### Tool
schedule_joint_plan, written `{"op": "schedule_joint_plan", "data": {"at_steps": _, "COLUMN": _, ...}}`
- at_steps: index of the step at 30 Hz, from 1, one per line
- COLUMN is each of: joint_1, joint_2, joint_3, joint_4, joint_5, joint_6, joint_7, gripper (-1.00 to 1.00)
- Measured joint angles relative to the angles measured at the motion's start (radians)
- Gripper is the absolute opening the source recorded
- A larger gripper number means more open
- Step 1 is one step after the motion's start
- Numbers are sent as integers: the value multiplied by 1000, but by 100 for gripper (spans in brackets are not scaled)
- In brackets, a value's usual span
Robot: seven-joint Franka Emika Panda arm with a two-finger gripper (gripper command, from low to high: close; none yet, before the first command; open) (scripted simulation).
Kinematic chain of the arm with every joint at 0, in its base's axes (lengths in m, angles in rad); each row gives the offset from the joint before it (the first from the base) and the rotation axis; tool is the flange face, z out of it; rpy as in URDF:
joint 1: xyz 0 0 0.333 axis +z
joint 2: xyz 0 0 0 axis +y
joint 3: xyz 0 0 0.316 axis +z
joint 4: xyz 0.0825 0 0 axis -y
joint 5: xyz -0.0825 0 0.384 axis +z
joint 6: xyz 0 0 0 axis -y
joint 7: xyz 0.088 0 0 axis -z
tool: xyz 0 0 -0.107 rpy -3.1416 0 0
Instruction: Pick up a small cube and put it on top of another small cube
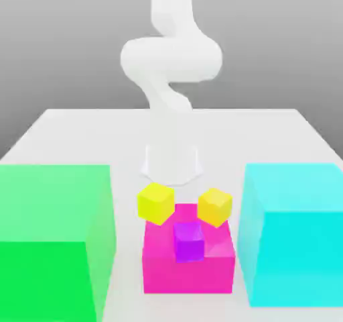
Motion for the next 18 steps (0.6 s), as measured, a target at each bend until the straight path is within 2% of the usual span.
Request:
{"op": "schedule_joint_plan", "data": {"at_steps": 5, "joint_1": 102, "joint_2": 105, "joint_3": 162, "joint_4": -156, "joint_5": 153, "joint_6": 171, "joint_7": 202, "gripper": 0}}
{"op": "schedule_joint_plan", "data": {"at_steps": 15, "joint_1": 239, "joint_2": 369, "joint_3": 508, "joint_4": -473, "joint_5": 383, "joint_6": 490, "joint_7": 623, "gripper": 0}}
{"op": "schedule_joint_plan", "data": {"at_steps": 18, "joint_1": 208, "joint_2": 466, "joint_3": 602, "joint_4": -541, "joint_5": 371, "joint_6": 531, "joint_7": 733, "gripper": 0}}
